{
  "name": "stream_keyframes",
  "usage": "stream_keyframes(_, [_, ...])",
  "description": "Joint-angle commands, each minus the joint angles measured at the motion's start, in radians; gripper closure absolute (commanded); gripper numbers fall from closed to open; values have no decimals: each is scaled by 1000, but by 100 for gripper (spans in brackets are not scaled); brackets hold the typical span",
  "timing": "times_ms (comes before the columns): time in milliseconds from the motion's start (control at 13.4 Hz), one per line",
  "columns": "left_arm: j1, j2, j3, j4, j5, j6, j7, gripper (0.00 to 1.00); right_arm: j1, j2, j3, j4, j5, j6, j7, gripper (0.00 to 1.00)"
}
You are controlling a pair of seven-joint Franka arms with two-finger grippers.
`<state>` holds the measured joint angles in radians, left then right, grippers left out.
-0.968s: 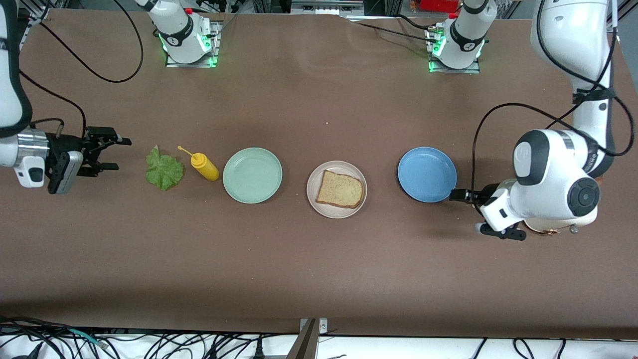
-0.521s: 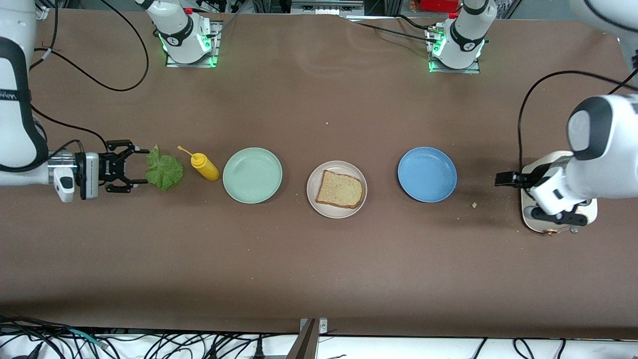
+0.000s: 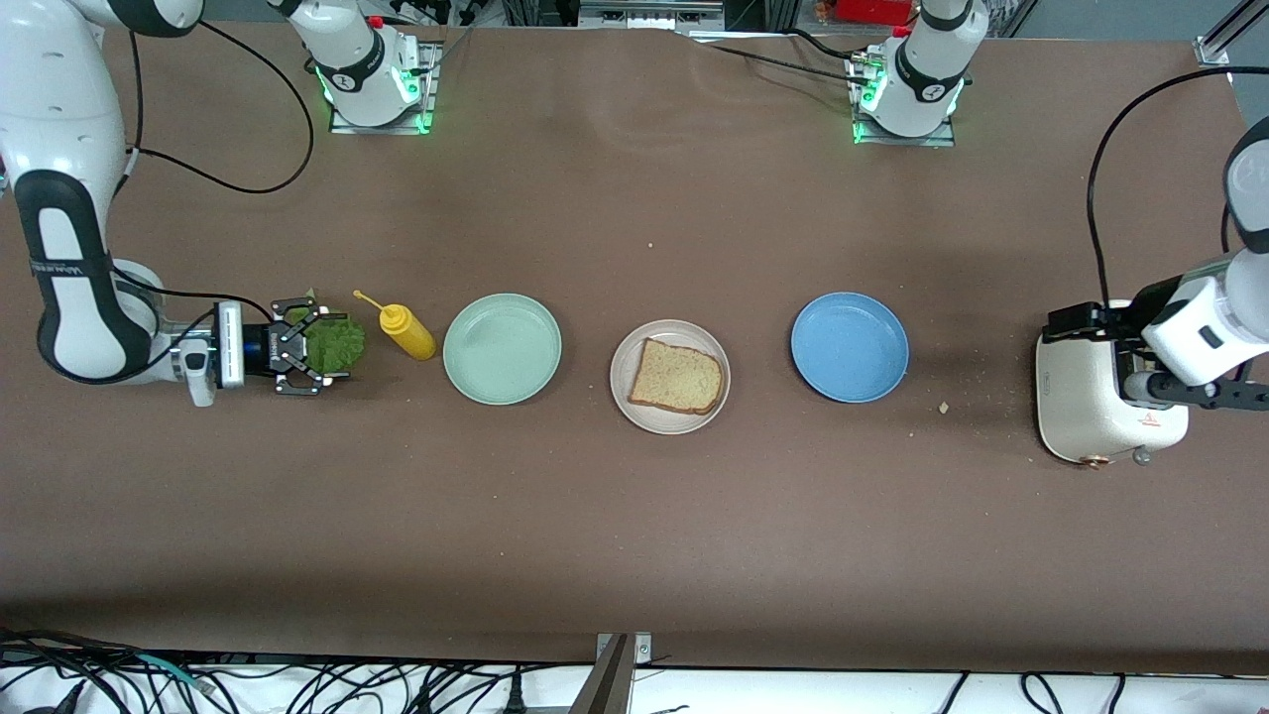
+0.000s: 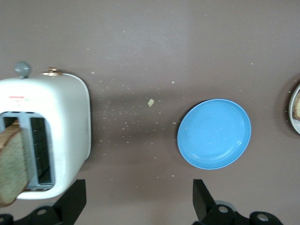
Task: Make sandwich in beige plate with both arms
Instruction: 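Grasp the yellow squeeze bottle with the right gripper and lift it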
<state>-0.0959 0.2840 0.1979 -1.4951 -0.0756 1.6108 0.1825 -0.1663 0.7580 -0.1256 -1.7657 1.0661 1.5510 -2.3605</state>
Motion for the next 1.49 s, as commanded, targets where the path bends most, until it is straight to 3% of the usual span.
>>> stream_keyframes(0, [-1, -32, -15, -2, 100, -14, -12, 0, -12, 4, 49, -30, 67, -16, -103, 0])
stream_keyframes(223, [1, -69, -12, 33, 100, -20, -37, 0, 14, 7, 55, -81, 126, -5, -209, 0])
stream_keyframes(670, [-2, -149, -40, -16, 83, -9, -38, 0, 47, 33, 58, -132, 161, -43, -279, 1])
stream_keyframes(745, [-1, -152, -46, -22, 83, -5, -38, 0, 48, 32, 58, -132, 184, -45, -279, 11])
stream_keyframes(819, [-2, -160, -46, -22, 83, -3, -38, 0, 51, 32, 58, -132, 199, -46, -278, 33])
stream_keyframes(968, [-1, -180, -67, -22, 86, -5, -46, 0, 44, 30, 57, -118, 204, -48, -266, 95])
stream_keyframes(1043, [1, -192, -84, -25, 91, -15, -67, 0, 42, 29, 57, -113, 206, -48, -264, 100])
stream_keyframes(1415, [27, -216, -103, -43, 76, -61, -87, 0, 53, -17, 57, -95, 201, -43, -123, 100])
